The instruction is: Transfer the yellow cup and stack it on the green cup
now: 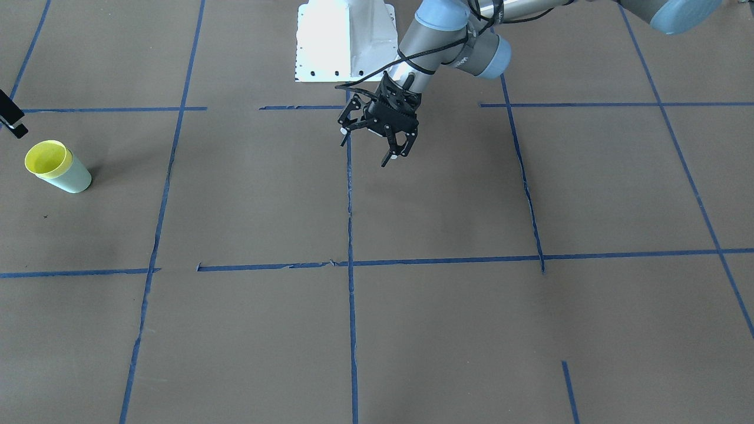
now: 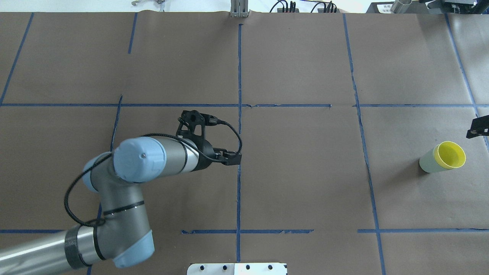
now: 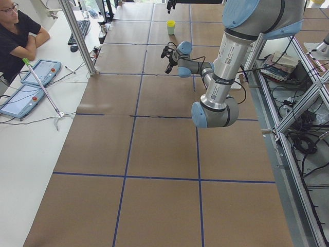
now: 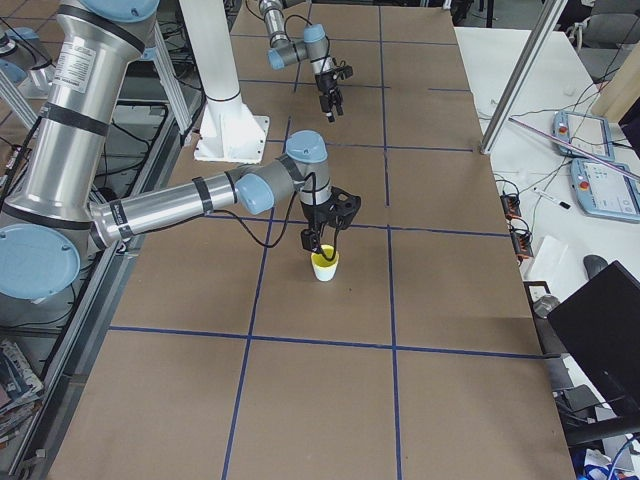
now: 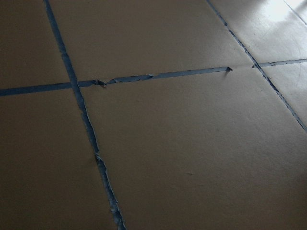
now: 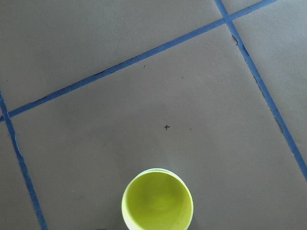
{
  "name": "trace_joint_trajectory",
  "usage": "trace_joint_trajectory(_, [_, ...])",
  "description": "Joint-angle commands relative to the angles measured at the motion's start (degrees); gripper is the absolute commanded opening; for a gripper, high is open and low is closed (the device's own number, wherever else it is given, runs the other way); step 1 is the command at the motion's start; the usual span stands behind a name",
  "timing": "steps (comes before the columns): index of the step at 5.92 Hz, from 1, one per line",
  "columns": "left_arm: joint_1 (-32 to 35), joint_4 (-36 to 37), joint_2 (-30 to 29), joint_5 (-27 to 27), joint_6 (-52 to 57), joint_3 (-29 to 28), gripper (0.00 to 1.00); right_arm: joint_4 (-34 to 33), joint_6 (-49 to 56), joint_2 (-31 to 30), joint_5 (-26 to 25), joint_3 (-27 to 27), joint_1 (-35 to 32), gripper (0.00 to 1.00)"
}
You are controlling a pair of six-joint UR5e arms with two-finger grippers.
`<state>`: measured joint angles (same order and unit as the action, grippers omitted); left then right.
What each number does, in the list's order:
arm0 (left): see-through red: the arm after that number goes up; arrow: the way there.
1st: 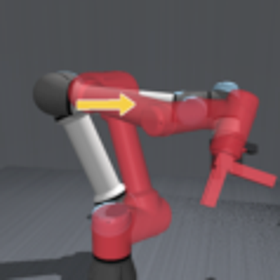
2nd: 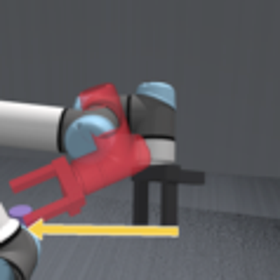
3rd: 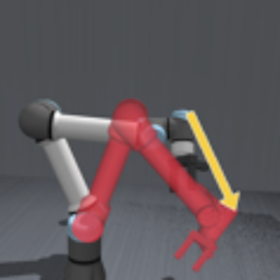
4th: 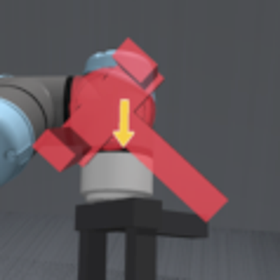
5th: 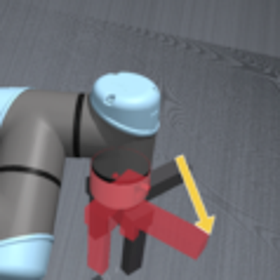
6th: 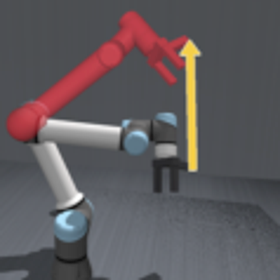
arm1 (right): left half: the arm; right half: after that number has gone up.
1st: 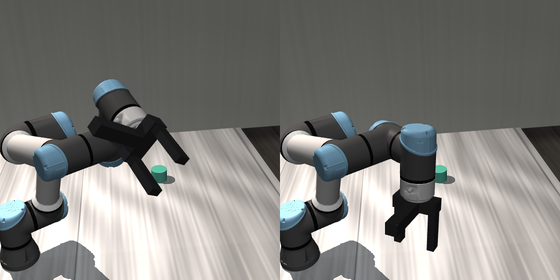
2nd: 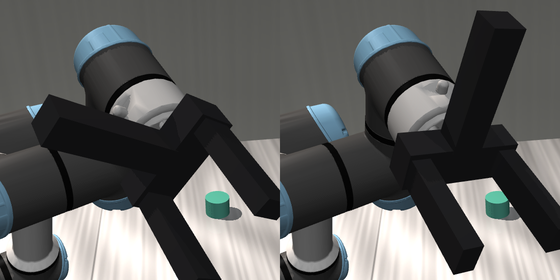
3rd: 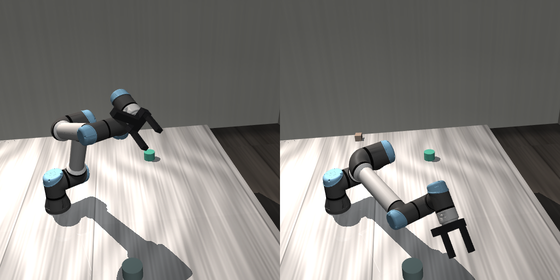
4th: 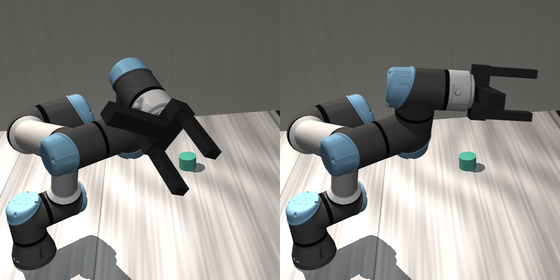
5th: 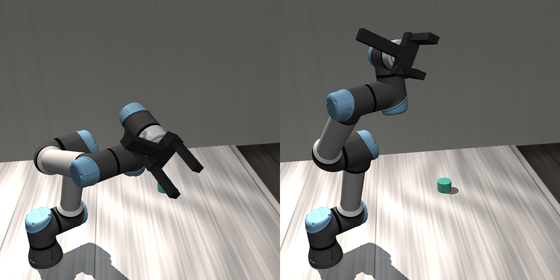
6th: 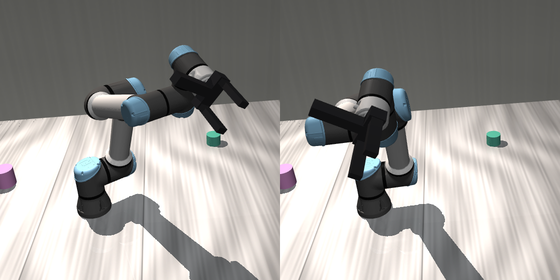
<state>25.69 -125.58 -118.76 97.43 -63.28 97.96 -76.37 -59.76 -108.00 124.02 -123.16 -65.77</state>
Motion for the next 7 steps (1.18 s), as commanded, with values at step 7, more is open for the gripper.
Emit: trace_joint_trajectory(7, [47.06, 4.1, 25.06, 41.52, 55.43, -12.7, 0.99, -21.37, 55.1, 2.44, 7.99, 4.77, -21.59, 1.0])
